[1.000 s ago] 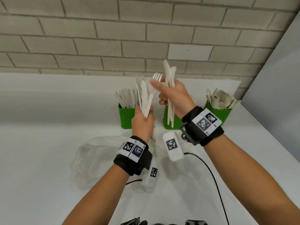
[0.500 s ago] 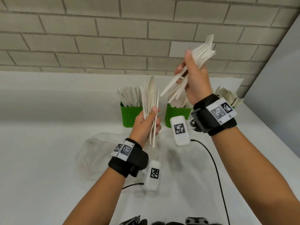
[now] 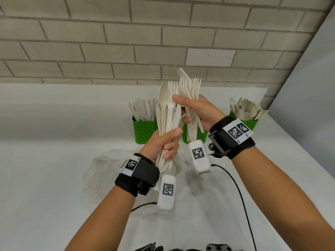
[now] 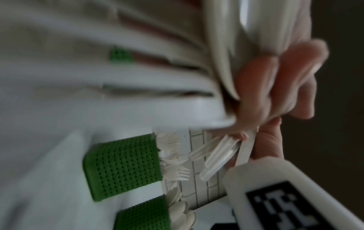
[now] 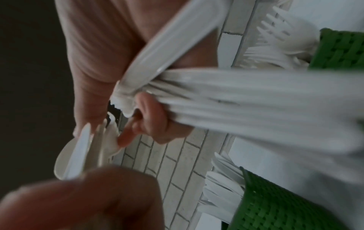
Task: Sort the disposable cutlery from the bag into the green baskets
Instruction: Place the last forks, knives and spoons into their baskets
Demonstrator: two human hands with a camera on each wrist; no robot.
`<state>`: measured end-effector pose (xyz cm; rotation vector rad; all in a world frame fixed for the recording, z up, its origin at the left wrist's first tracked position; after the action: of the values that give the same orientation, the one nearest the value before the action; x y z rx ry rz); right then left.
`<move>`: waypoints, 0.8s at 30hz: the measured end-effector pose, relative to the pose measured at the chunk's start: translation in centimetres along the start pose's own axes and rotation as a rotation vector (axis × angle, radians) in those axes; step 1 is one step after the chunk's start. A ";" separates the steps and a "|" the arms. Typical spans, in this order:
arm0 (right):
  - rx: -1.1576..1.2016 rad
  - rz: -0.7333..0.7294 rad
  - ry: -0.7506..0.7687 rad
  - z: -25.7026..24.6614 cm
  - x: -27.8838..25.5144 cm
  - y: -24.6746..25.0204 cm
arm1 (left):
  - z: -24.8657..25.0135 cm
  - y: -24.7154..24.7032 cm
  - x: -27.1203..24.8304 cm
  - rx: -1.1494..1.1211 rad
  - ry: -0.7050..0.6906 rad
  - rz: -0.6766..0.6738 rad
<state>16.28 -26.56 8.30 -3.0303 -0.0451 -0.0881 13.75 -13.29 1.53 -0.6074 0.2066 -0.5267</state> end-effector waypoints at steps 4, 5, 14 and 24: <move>-0.096 0.128 0.077 -0.5 -0.3 -0.2 | -0.4 -0.2 0.0 0.083 -0.025 0.133; -0.116 0.168 0.092 -0.6 -0.3 -0.2 | -0.4 -0.4 0.0 0.081 -0.033 0.149; -0.154 0.152 0.133 -1.0 -0.7 0.2 | -1.2 -2.1 0.2 0.112 -0.023 0.157; 0.106 0.170 0.101 -0.5 -0.5 3.7 | -2.2 -4.1 1.1 0.350 -0.109 0.208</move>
<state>15.83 -30.26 8.35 -2.9043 0.2091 -0.2159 12.26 -17.77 2.09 -0.2675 0.0698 -0.3168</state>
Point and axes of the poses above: each hand's wrist, its own x-axis towards the middle knuckle, its own y-axis out of the back of the hand, z = x × y, the point moved 1 cm from there along x, towards the middle knuckle, and after that the axes turned 8 degrees about z, right-handed, at the moved point
